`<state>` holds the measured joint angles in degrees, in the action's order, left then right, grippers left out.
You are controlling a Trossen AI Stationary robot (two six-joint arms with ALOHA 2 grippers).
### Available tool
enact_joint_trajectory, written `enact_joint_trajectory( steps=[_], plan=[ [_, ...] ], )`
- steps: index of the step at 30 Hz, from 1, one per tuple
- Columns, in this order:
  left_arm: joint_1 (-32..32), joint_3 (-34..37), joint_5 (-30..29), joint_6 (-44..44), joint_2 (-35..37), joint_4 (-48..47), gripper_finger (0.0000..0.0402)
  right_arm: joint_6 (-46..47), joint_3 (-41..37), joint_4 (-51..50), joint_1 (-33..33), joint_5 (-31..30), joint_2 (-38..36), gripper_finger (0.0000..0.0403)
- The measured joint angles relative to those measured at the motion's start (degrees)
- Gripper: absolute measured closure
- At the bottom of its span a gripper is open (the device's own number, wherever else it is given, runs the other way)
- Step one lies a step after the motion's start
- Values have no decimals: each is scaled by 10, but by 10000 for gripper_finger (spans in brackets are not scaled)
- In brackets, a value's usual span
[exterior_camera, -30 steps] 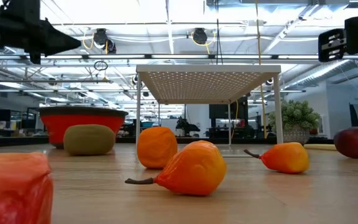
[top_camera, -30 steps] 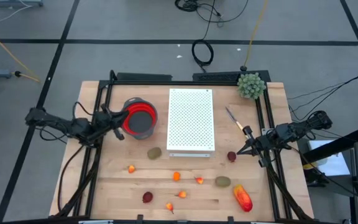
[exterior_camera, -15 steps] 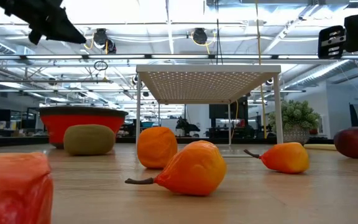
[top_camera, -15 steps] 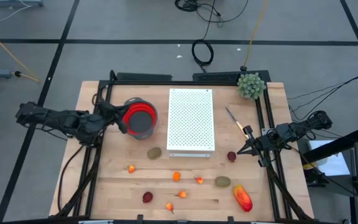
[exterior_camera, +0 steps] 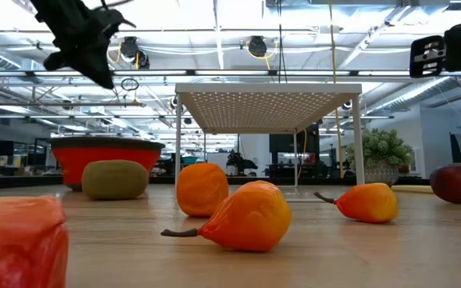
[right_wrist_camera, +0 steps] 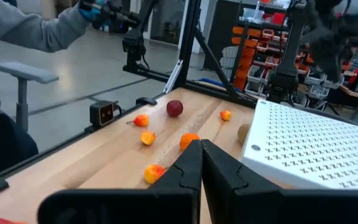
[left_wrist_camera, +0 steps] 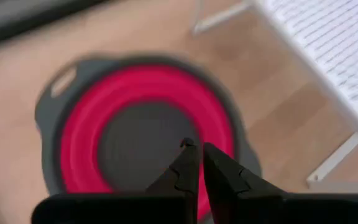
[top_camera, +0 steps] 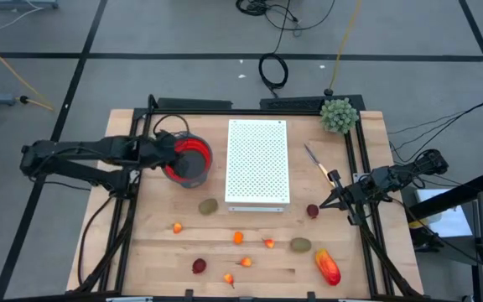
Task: Pick & Place Fruit
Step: Put the red strainer bowl on the shelf
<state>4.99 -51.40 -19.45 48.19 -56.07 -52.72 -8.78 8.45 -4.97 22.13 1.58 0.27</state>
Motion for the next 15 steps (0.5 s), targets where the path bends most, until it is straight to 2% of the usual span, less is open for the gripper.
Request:
enact_joint_trajectory(
  steps=[3,7,10,15],
  plan=[
    [21,-16,37,34,-24,-35,381,0,0,0,0,-11,0,403],
    [43,-24,73,58,-41,-64,380,12,0,-6,0,-86,0,403],
    [56,-24,80,78,-44,-84,381,15,0,-11,0,-119,0,403],
    [76,-24,95,108,-44,-117,380,11,0,-19,0,-120,0,403]
  ],
)
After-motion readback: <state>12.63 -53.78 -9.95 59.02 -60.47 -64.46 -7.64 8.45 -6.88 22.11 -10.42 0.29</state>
